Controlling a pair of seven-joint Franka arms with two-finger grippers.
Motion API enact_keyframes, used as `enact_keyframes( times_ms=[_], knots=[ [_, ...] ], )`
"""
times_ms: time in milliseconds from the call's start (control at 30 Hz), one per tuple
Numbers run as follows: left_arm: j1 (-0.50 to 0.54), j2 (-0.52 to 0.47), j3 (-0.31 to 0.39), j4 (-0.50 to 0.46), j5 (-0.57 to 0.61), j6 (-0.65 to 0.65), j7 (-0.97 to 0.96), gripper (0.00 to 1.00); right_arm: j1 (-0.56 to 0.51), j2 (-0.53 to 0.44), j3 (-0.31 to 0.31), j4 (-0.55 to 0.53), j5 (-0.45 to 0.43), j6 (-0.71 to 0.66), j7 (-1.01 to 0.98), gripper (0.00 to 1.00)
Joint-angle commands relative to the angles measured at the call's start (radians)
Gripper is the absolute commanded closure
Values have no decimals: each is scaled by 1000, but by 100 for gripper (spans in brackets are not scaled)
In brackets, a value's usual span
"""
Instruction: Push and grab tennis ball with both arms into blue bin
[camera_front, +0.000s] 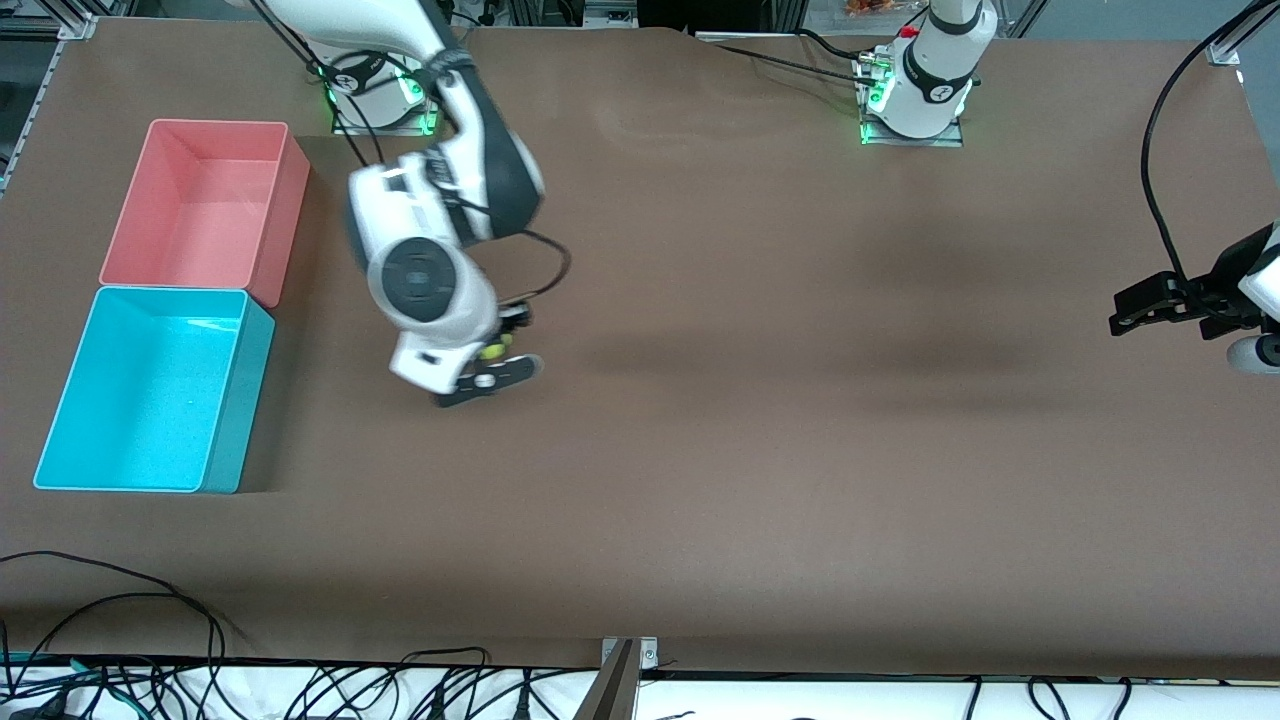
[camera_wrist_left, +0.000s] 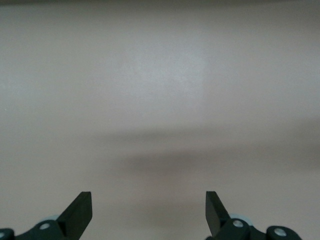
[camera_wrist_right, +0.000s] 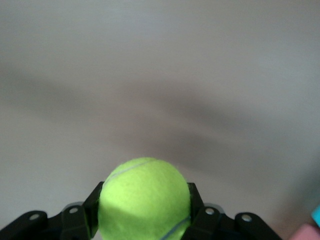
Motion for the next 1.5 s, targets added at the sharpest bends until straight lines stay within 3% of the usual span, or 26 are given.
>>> enact_keyframes(
  times_ms=[0, 334, 467, 1102, 1469],
  knots=[
    [1, 2, 2, 12, -8, -16, 21, 0, 6, -47, -82, -2, -12, -66, -18, 81],
    [1, 2, 2, 12, -8, -16, 21, 0, 5, -59, -299, -17, -11, -167, -101, 81],
    [1, 2, 2, 12, -8, -16, 21, 0, -23, -59, -355, -59, -8, -166, -179, 81],
    [0, 2, 2, 10, -8, -16, 20, 0, -360, 39, -356, -102, -8, -98, -515, 81],
    [0, 2, 2, 10, -8, -16, 20, 0, -422, 126, -348, -157, 83, -55, -533, 81]
  ],
)
